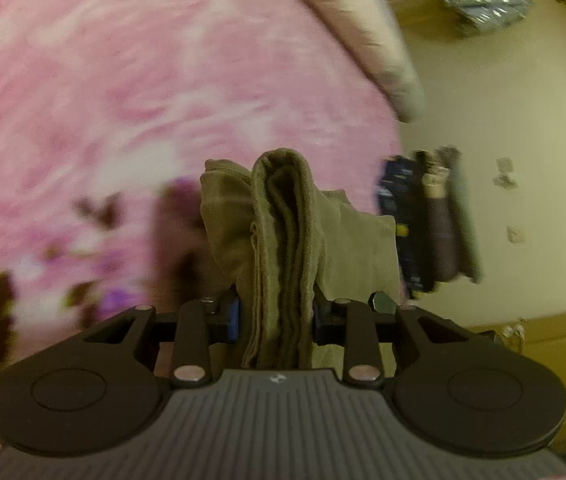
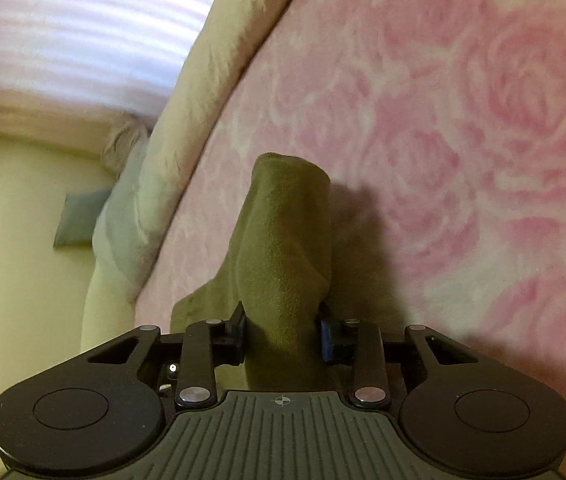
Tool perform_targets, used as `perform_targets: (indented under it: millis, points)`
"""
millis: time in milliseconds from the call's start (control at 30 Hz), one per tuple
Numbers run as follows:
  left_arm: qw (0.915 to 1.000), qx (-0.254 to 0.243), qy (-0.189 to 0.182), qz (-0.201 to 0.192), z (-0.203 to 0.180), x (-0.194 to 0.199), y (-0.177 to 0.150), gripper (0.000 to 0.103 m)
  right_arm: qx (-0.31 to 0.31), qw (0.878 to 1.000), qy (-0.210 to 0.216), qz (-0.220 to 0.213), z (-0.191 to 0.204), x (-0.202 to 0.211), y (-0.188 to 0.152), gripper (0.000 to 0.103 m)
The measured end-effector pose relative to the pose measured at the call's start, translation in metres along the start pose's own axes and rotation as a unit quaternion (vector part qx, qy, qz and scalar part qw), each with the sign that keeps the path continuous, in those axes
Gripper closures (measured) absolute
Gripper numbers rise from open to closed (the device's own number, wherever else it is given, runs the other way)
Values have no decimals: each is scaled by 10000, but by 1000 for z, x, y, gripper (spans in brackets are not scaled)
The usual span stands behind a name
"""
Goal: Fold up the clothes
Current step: 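Lower both grippers to the folded trousers and grasp their edges, then lift the folded trousers with both grippers and carry them to the clothes stack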
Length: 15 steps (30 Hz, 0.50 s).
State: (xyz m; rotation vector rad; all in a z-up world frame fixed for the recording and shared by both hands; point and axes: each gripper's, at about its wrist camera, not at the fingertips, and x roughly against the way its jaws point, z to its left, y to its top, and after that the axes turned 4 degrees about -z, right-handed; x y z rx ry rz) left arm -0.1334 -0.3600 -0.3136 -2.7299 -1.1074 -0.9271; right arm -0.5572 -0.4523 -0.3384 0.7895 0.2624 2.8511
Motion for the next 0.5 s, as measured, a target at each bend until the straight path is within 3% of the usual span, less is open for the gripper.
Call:
perform_targets:
  millis: [233,367,500]
  points:
    - [9949,-618,-570,549,-131,19,38,77,-173,9956,-287,-875,111,105,22,71]
    - [9866,-1001,-954,864,-199,17,52,77,-206,9880,-433,-1467,166,158,34,71]
    - [9755,-1403,-1232,1166,-249,1,57,77,-274,9770,-528,-2049,193,196,44,71]
